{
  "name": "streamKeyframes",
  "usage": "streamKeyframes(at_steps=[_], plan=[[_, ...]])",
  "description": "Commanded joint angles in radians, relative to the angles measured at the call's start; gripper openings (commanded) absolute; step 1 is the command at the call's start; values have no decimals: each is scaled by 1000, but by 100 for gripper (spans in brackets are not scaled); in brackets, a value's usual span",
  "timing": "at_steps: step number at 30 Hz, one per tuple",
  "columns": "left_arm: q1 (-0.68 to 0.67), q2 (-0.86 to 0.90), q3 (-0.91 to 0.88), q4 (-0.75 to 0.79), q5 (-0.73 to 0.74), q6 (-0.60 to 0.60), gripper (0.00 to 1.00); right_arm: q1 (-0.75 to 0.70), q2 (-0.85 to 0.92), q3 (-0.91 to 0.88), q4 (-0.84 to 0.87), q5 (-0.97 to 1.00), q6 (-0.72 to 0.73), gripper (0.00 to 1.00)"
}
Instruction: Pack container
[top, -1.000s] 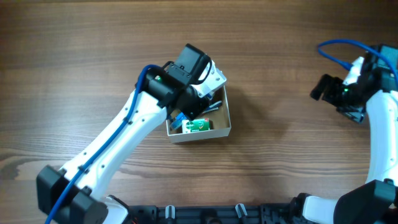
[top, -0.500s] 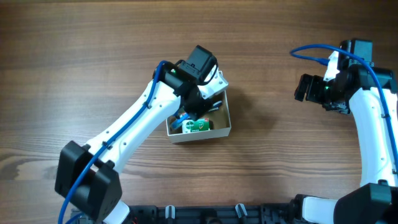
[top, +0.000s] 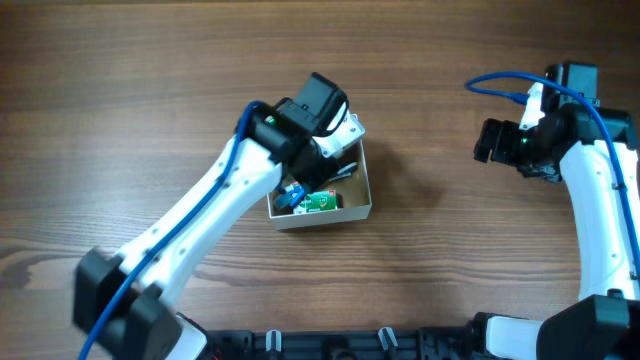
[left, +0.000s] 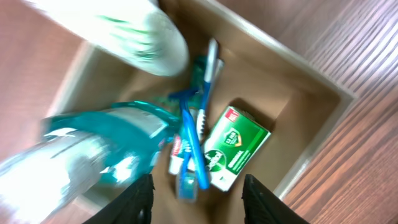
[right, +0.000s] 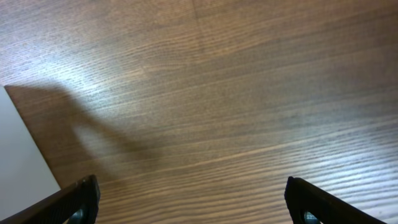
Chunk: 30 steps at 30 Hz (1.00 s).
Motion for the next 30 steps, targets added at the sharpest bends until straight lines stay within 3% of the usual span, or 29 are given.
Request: streamKeyframes(at_steps=[1, 7, 11, 17, 23, 30], plan=[[9, -156, 6, 2, -142, -48, 58, 68, 1, 8, 21, 35, -29, 100], [140, -209, 6, 37, -189, -227, 100, 218, 1, 12, 100, 38, -74, 100], [279, -195, 6, 60, -181, -417, 100, 281, 1, 12, 201, 37, -72, 100], [428, -185, 6, 82, -102, -581, 100, 285, 1, 12, 286, 29, -97, 100], [486, -187, 6, 58, -103, -586, 100, 285, -49, 12, 241, 38, -10, 100], [455, -301, -40, 24, -103, -563, 100, 285, -262, -5, 194, 112, 39, 100]])
